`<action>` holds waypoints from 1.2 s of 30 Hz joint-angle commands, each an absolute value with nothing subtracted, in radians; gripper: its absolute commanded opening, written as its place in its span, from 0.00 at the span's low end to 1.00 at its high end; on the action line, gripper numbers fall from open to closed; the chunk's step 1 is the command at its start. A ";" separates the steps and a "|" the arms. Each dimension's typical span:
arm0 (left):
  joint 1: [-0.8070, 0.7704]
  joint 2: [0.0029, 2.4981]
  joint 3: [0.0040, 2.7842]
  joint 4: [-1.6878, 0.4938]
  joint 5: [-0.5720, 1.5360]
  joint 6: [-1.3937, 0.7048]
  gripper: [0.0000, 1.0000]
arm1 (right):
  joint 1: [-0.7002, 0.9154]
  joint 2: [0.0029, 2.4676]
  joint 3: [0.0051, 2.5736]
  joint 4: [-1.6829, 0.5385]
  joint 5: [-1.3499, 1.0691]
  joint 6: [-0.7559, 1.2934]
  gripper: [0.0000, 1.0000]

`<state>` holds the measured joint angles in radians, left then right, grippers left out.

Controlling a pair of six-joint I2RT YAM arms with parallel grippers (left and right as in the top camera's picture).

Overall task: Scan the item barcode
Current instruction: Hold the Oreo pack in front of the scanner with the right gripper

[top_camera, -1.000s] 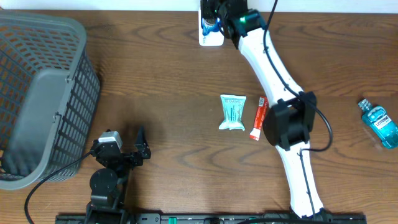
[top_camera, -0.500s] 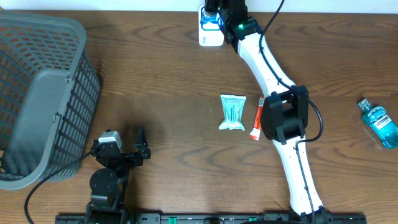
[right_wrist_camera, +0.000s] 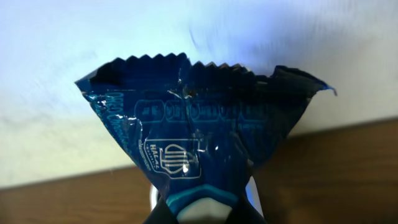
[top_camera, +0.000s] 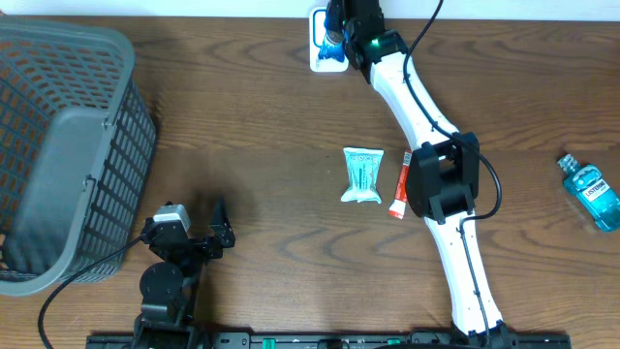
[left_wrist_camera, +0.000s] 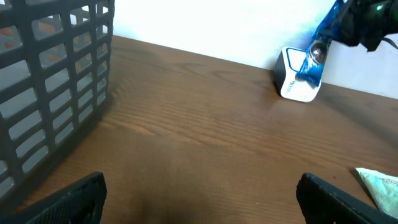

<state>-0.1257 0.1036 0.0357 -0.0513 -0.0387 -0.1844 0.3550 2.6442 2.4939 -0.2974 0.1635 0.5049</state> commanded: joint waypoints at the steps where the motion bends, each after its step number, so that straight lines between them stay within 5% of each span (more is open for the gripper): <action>1: -0.123 0.102 0.004 -0.066 -0.044 -0.189 0.98 | 0.329 2.653 2.517 -0.250 0.199 0.524 0.01; 27: -0.123 0.102 0.004 -0.066 -0.044 -0.189 0.98 | 0.355 2.680 2.520 -0.249 0.141 0.577 0.01; 36: -0.123 0.102 0.004 -0.066 -0.044 -0.189 0.98 | 0.362 2.399 2.520 -0.636 0.590 0.463 0.01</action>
<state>-0.1257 0.1040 0.0357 -0.0509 -0.0387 -0.1841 0.3580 2.5763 2.5000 -0.5812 0.3187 0.5098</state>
